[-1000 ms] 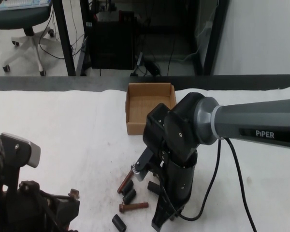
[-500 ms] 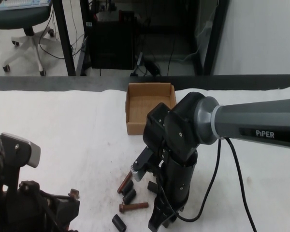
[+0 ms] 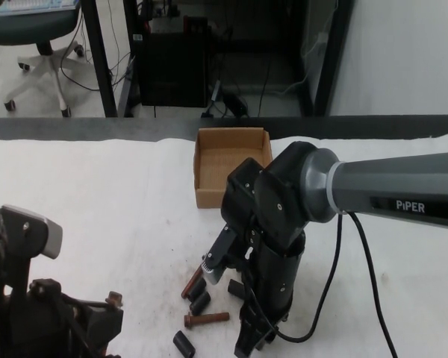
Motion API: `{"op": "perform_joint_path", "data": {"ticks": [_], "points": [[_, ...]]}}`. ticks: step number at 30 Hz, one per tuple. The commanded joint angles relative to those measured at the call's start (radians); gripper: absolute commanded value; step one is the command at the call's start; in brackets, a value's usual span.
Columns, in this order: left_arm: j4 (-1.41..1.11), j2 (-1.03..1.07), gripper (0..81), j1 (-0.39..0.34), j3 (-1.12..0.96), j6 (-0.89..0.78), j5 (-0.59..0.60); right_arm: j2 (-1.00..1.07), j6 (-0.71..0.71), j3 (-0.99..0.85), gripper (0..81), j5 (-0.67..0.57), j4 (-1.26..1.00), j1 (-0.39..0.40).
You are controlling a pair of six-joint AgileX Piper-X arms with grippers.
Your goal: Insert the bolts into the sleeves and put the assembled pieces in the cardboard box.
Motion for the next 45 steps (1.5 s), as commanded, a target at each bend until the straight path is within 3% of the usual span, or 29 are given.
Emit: {"op": "perform_joint_path", "data": {"ticks": [1, 40, 42, 45], "points": [[-0.011, -0.009, 0.4, 0.002, -0.005, 0.001, -0.006, -0.022, -0.02, -0.01, 38.2, -0.002, -0.01, -0.004], [-0.011, -0.009, 0.4, 0.002, -0.005, 0.001, -0.006, -0.017, -0.02, 0.035, 37.5, 0.016, -0.127, -0.011], [-0.011, -0.009, 0.4, 0.002, -0.005, 0.001, -0.006, -0.017, -0.02, 0.035, 31.9, 0.016, -0.122, -0.011], [-0.011, -0.009, 0.4, 0.002, -0.005, 0.001, -0.006, -0.017, -0.022, 0.035, 11.8, 0.026, -0.101, -0.011]]}}
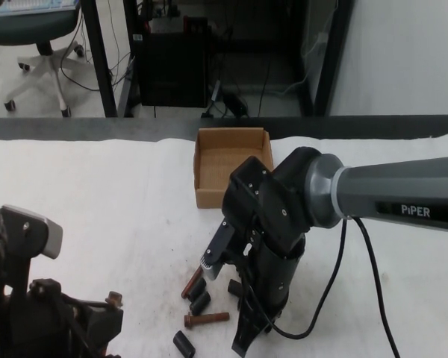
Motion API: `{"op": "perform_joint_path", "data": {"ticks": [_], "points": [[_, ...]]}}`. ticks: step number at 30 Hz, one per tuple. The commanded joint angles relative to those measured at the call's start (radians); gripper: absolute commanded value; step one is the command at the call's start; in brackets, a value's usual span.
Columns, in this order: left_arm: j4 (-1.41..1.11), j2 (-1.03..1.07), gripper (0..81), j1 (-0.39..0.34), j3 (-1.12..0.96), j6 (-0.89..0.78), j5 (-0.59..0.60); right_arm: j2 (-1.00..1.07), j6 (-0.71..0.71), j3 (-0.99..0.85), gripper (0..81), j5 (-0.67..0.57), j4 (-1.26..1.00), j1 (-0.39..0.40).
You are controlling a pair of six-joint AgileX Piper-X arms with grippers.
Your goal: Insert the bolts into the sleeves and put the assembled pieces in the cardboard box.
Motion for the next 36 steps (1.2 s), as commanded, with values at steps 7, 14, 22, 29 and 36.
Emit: {"op": "perform_joint_path", "data": {"ticks": [7, 14, 22, 29, 36], "points": [[-0.024, -0.009, 0.4, 0.002, -0.005, 0.001, -0.006, -0.03, 0.007, 0.0, 0.8, 0.021, 0.047, -0.007], [-0.349, -0.009, 0.4, 0.002, -0.007, -0.034, 0.002, -0.247, 0.144, 0.006, 0.8, -0.154, -0.051, -0.031], [-0.916, 0.029, 0.4, 0.002, -0.007, -0.057, 0.007, -0.538, 0.346, 0.148, 0.8, -0.519, -0.437, -0.132], [-1.116, 0.143, 0.4, 0.002, -0.007, -0.279, 0.258, -0.727, 0.56, 0.491, 0.8, -0.681, -0.997, -0.131], [-1.375, 0.329, 0.4, 0.002, -0.007, -0.507, 0.588, -0.744, 0.537, 0.665, 0.8, -0.673, -1.059, -0.059]]}}
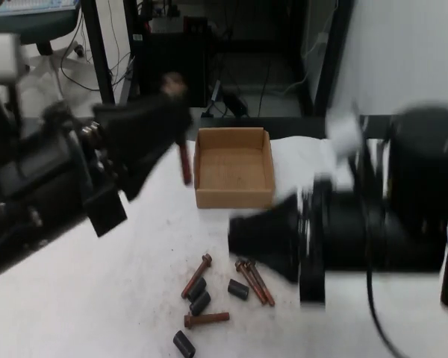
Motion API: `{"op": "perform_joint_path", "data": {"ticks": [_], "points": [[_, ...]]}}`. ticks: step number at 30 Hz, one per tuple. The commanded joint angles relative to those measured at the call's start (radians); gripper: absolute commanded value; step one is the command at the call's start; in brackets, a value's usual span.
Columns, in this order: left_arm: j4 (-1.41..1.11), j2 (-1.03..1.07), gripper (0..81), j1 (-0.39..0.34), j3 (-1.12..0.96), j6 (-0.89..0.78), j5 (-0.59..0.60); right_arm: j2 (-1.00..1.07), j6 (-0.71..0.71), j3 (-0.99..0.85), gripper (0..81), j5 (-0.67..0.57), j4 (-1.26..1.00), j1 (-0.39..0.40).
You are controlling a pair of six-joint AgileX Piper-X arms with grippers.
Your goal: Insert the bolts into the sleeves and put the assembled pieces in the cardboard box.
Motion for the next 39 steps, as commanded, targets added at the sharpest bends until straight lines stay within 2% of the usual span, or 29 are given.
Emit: {"op": "perform_joint_path", "data": {"ticks": [1, 6, 10, 15, 18, 21, 24, 30, 39], "points": [[-0.209, 0.118, 0.4, 0.002, -0.008, -0.198, 0.25, -0.009, -0.04, 0.057, 0.8, -0.003, -0.032, 0.041], [-0.329, 0.186, 0.4, 0.002, -0.008, -0.344, 0.275, -0.009, -0.145, 0.068, 0.8, 0.18, -0.075, 0.071], [-0.334, 0.19, 0.4, 0.002, -0.008, -0.346, 0.274, -0.009, -0.167, 0.068, 0.8, 0.256, -0.239, 0.071], [-0.332, 0.19, 0.4, 0.002, -0.008, -0.217, 0.27, -0.009, -0.166, 0.068, 0.8, 0.257, -0.398, 0.071], [-0.332, 0.19, 0.4, 0.002, -0.008, -0.164, 0.242, -0.009, -0.166, 0.066, 0.8, 0.246, -0.407, 0.071], [-0.332, 0.19, 0.4, 0.002, -0.008, -0.108, 0.164, -0.009, -0.166, 0.066, 0.8, 0.176, -0.378, 0.075], [-0.332, 0.19, 0.4, 0.001, -0.008, -0.07, 0.113, -0.009, -0.166, 0.066, 0.8, 0.175, -0.334, 0.097], [-0.332, 0.191, 0.4, -0.003, -0.008, -0.07, 0.115, -0.007, -0.203, 0.066, 0.8, 0.226, -0.304, 0.144], [-0.314, 0.193, 0.4, -0.032, -0.008, -0.049, 0.173, -0.007, -0.203, 0.066, 0.8, 0.26, -0.307, 0.149]]}}
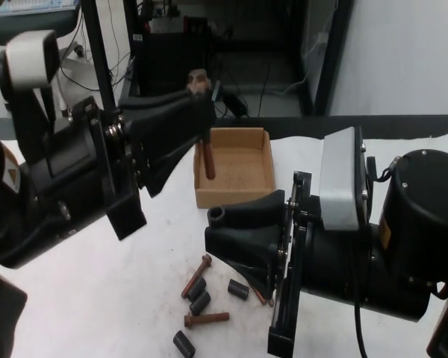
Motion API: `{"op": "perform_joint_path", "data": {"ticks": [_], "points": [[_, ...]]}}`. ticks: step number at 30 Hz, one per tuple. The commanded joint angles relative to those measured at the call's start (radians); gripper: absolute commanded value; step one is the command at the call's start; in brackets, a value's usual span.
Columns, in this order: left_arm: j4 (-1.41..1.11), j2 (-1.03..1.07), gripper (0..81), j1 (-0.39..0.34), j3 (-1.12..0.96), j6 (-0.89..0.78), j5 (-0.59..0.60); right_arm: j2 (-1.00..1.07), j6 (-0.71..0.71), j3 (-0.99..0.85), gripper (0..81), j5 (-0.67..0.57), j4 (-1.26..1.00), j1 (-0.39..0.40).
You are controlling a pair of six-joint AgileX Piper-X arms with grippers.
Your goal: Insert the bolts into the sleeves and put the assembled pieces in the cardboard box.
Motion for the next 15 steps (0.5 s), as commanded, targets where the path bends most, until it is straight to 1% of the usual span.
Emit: {"op": "perform_joint_path", "data": {"ticks": [1, 7, 15], "points": [[-0.004, 0.003, 0.4, -0.006, -0.008, 0.015, 0.041, -0.007, -0.008, -0.006, 0.8, 0.006, -0.003, 0.002], [0.031, 0.003, 0.4, -0.006, -0.008, 0.039, 0.041, -0.007, -0.008, -0.006, 0.8, 0.006, -0.003, 0.002], [0.049, 0.003, 0.4, -0.006, -0.008, 0.039, 0.073, -0.01, -0.008, -0.006, 0.8, 0.006, -0.005, 0.002]]}}
